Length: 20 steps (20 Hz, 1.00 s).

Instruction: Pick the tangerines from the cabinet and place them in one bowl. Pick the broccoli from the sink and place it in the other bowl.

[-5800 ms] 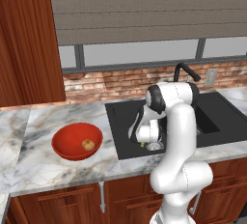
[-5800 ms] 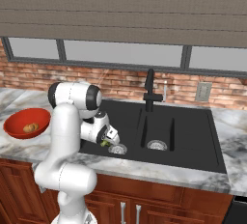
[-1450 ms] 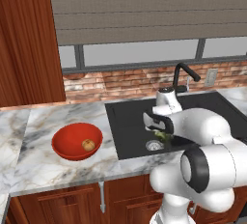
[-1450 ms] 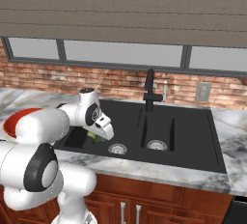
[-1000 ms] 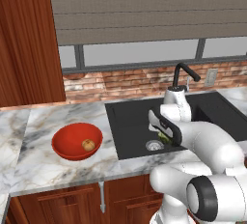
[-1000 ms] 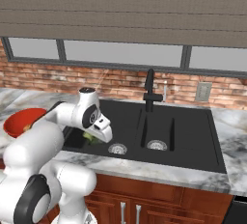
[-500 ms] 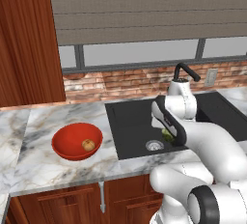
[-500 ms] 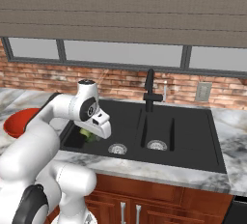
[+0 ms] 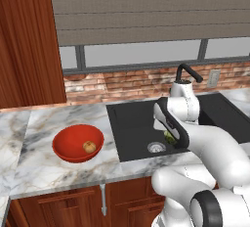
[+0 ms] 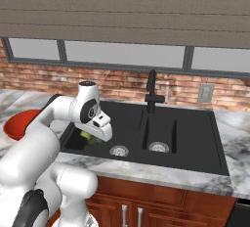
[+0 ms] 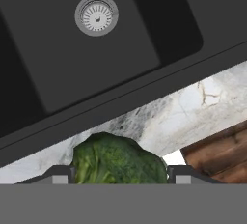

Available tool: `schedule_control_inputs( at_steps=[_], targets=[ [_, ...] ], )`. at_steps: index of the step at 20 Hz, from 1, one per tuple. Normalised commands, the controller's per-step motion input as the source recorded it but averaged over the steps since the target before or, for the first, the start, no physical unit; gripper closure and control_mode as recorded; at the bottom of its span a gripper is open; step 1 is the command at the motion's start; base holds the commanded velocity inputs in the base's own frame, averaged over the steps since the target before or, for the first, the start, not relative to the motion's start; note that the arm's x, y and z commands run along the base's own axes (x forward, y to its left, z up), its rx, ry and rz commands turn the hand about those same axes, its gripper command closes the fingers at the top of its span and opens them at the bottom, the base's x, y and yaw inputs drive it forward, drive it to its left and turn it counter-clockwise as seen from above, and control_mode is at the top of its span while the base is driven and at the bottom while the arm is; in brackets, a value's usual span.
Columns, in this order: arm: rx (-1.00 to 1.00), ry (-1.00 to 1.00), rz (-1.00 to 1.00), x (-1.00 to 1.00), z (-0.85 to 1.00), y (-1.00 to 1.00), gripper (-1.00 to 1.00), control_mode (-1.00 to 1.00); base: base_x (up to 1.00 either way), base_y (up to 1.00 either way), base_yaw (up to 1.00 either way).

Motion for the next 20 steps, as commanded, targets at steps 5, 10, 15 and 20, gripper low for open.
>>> schedule_control_inputs(
  at_steps=[5,10,15,20],
  targets=[
    [0.0,0.0,0.0,0.0,0.0,0.0,1.0,-1.0,0.0,0.0,0.0],
    [0.0,0.0,0.0,0.0,0.0,0.0,1.0,1.0,0.0,-0.03,0.0],
    [0.0,0.0,0.0,0.0,0.0,0.0,1.0,1.0,0.06,-0.3,0.04],
    [0.0,0.0,0.0,0.0,0.0,0.0,1.0,1.0,0.01,-0.56,0.06]
  ],
)
